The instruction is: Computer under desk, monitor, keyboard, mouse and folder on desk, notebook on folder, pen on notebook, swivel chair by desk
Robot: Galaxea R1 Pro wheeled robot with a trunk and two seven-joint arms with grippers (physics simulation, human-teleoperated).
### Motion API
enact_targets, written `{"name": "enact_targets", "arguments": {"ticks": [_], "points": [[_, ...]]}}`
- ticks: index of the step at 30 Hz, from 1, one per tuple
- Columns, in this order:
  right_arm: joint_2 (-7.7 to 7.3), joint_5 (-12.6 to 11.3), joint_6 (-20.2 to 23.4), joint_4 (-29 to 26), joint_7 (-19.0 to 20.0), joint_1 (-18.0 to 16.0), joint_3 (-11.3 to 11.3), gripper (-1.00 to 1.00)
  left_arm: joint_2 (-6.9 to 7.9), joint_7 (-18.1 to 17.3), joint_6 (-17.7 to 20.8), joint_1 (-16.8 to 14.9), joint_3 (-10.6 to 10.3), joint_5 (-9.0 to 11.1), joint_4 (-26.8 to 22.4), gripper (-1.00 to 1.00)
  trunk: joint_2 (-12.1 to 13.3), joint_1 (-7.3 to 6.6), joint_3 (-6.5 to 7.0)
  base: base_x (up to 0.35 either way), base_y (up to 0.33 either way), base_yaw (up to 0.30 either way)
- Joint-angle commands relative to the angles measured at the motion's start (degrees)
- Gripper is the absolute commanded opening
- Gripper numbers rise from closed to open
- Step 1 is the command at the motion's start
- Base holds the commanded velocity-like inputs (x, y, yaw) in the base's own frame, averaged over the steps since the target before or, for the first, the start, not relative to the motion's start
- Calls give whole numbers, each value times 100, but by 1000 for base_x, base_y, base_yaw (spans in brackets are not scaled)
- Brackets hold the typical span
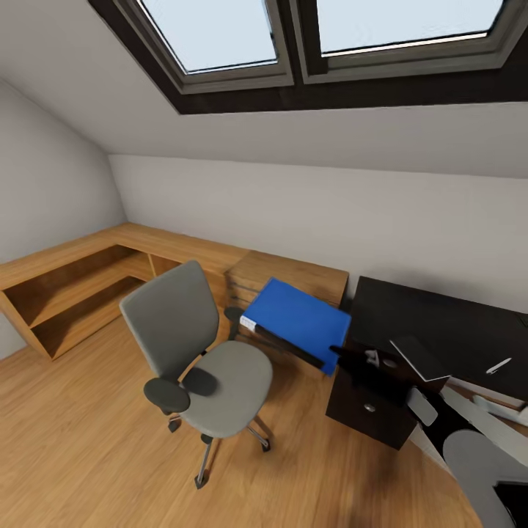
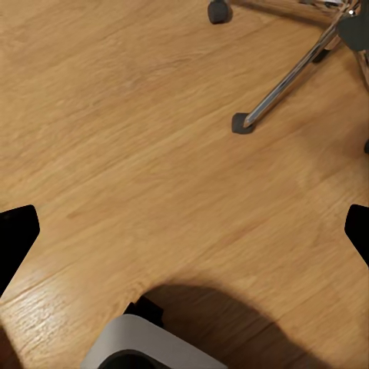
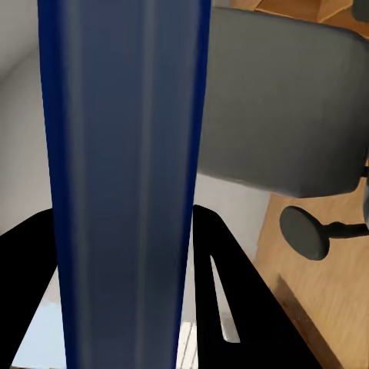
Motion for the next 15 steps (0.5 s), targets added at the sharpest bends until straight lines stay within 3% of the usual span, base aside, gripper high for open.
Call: {"name": "enact_targets", "arguments": {"ticks": [1, 5, 15], "points": [[-2, 1, 99, -45, 11, -4, 1, -100, 1, -13, -18, -4, -19, 60, 2, 100, -11, 3, -12, 0, 0, 0], [-22, 15, 537, -209, 9, -5, 2, -100, 6, -13, -23, -4, -16, 63, 2, 100, -11, 3, -12, 0, 0, 0], [-219, 20, 1111, -498, -89, -4, 6, -100, 12, -13, -20, -4, -3, 76, 2, 100, -11, 3, -12, 0, 0, 0]]}}
